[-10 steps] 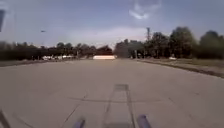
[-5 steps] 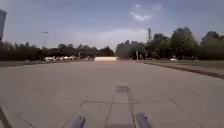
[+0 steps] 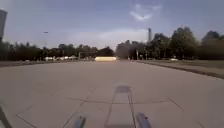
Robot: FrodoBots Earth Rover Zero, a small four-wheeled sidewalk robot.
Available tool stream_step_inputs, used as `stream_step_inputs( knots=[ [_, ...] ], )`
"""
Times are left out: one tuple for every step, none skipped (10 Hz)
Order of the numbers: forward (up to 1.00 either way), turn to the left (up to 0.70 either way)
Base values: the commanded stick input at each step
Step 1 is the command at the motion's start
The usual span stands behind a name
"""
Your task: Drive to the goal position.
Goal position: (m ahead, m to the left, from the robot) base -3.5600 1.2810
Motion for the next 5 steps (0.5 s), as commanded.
stream_step_inputs(
  knots=[
    [0.0, 0.45],
    [0.0, 0.45],
    [0.0, 0.45],
    [0.0, 0.45],
    [0.0, 0.45]
  ],
)
